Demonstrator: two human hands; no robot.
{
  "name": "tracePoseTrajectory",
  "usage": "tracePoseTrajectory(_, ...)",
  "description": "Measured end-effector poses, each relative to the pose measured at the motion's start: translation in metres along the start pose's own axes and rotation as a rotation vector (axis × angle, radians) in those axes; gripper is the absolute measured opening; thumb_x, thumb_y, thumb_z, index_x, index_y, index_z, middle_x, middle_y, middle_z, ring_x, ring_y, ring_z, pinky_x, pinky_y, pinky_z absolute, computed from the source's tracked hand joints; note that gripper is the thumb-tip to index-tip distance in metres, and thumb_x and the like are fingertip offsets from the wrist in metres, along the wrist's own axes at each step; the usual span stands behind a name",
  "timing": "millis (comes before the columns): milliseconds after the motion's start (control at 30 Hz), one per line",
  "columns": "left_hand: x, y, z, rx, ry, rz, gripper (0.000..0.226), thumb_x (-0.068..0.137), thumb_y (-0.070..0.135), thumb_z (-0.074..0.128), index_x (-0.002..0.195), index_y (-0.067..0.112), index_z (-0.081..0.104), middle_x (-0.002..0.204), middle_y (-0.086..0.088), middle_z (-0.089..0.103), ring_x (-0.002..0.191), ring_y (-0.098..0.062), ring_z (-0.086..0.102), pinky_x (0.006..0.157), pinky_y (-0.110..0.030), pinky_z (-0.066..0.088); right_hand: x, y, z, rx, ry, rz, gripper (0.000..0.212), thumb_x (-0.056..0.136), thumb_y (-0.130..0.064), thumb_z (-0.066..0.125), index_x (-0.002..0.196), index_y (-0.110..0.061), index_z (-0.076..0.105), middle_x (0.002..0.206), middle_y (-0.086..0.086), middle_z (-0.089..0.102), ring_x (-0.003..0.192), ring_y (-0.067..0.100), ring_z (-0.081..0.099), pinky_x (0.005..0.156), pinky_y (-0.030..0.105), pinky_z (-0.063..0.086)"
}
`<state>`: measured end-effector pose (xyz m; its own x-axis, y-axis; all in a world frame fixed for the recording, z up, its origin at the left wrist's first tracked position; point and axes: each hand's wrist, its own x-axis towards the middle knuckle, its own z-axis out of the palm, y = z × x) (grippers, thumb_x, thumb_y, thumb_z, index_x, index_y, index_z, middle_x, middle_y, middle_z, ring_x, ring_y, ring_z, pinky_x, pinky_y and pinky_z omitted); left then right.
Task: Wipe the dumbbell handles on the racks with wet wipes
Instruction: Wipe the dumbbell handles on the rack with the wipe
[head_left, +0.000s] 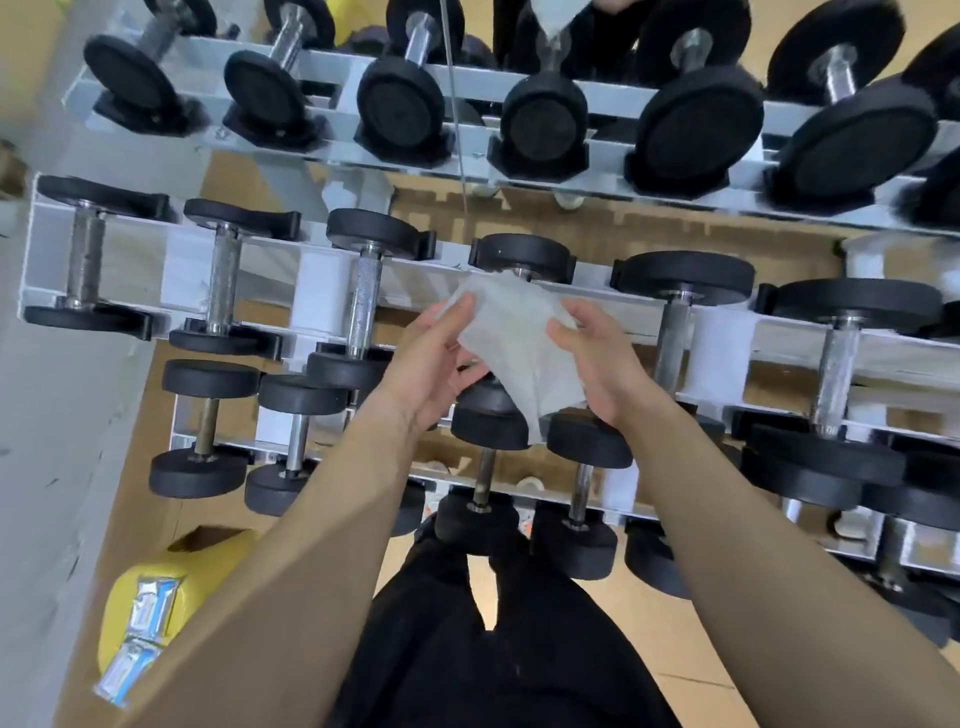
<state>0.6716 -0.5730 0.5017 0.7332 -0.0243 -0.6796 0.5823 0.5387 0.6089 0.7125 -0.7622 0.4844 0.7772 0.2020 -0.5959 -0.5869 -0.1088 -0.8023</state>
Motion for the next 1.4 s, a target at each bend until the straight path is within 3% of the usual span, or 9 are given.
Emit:
tracePoseTrajectory(167,0.031,-0.004,-0.007,0.043,0.102,0.03,0.041,0.091,-0.002,0.069,0.13,-0.001,0.057,0.113,-0.017,0.072,0.095,-0.026,0.073,0.071,-0.03,0.062,0.023,0.011,0.008,0.033,0.085,0.0,0.011,0.1,-0.023,0.059,0.106,-0.026,0.068,0.115,0.006,0.07,0.106,0.03,0.069,0.087,0.047,0.058)
tracePoseTrajectory(400,0.066,-0.005,-0.03,0.5,0.314,0.163,0.026,0.093,0.001,0.069,0.118,-0.002,0.063,0.097,-0.013,0.068,0.064,-0.009,0.064,0.054,-0.018,0.052,0.042,0.008,0.012,0.043,0.151,-0.009,0.022,0.102,-0.007,0.053,0.108,-0.017,0.072,0.109,0.008,0.075,0.1,0.026,0.072,0.085,0.041,0.059)
tracePoseTrajectory(567,0.071,-0.007,-0.03,0.24,0.338,0.046,0.03,0.097,0.01,0.065,0.124,-0.002,0.061,0.094,-0.016,0.066,0.067,-0.018,0.06,0.057,-0.024,0.05,0.035,-0.011,0.02,0.171,0.06,-0.039,0.03,0.096,0.002,0.051,0.091,-0.014,0.077,0.09,0.005,0.076,0.085,0.022,0.072,0.074,0.034,0.057)
tracePoseTrajectory(767,0.061,0.009,-0.019,-0.037,0.076,-0.222,0.063,0.095,0.062,0.052,0.114,0.004,0.07,0.095,-0.01,0.075,0.093,-0.023,0.072,0.089,-0.038,0.056,0.04,-0.001,0.016,0.096,0.087,0.007,0.021,0.104,-0.015,0.053,0.113,-0.017,0.071,0.111,0.009,0.074,0.097,0.024,0.07,0.082,0.039,0.056)
tracePoseTrajectory(900,0.068,0.016,-0.024,0.13,-0.044,-0.393,0.054,0.088,0.053,0.069,0.117,0.007,0.07,0.096,-0.005,0.075,0.08,-0.014,0.072,0.071,-0.027,0.056,0.052,0.002,0.009,-0.177,0.04,0.029,0.018,0.103,-0.027,0.057,0.111,-0.028,0.073,0.104,-0.001,0.076,0.092,0.017,0.069,0.078,0.033,0.055)
tracePoseTrajectory(1000,0.08,0.014,-0.023,0.16,0.016,-0.316,0.028,0.089,0.015,0.075,0.116,0.012,0.068,0.104,-0.009,0.073,0.08,-0.014,0.072,0.063,-0.024,0.057,0.062,-0.001,0.007,-0.281,-0.032,0.08,0.018,0.094,-0.039,0.068,0.105,-0.025,0.073,0.097,0.0,0.076,0.09,0.02,0.071,0.077,0.035,0.056)
tracePoseTrajectory(1133,0.097,0.003,-0.027,0.171,0.198,-0.082,0.027,0.087,-0.005,0.07,0.106,0.014,0.066,0.11,-0.014,0.069,0.093,-0.026,0.069,0.074,-0.036,0.06,0.073,0.005,-0.006,-0.186,0.015,0.166,0.058,0.052,-0.045,0.094,0.105,-0.033,0.072,0.114,0.008,0.072,0.102,0.03,0.071,0.087,0.044,0.059)
tracePoseTrajectory(1233,0.102,-0.009,-0.035,0.186,0.28,0.106,0.03,0.087,-0.003,0.073,0.11,0.012,0.062,0.099,-0.015,0.064,0.095,-0.023,0.065,0.095,-0.038,0.053,0.078,0.011,-0.02,0.032,0.053,0.153,0.052,0.068,-0.009,0.087,0.116,-0.02,0.069,0.119,0.012,0.068,0.104,0.032,0.07,0.08,0.043,0.06)
tracePoseTrajectory(1400,0.104,-0.027,-0.038,0.335,0.36,0.264,0.023,0.092,0.005,0.069,0.113,0.009,0.06,0.086,-0.006,0.06,0.075,-0.008,0.061,0.077,-0.023,0.055,0.085,0.02,-0.025,0.228,0.269,0.115,0.032,0.09,0.005,0.063,0.109,-0.02,0.07,0.112,0.011,0.068,0.095,0.026,0.068,0.074,0.038,0.06)
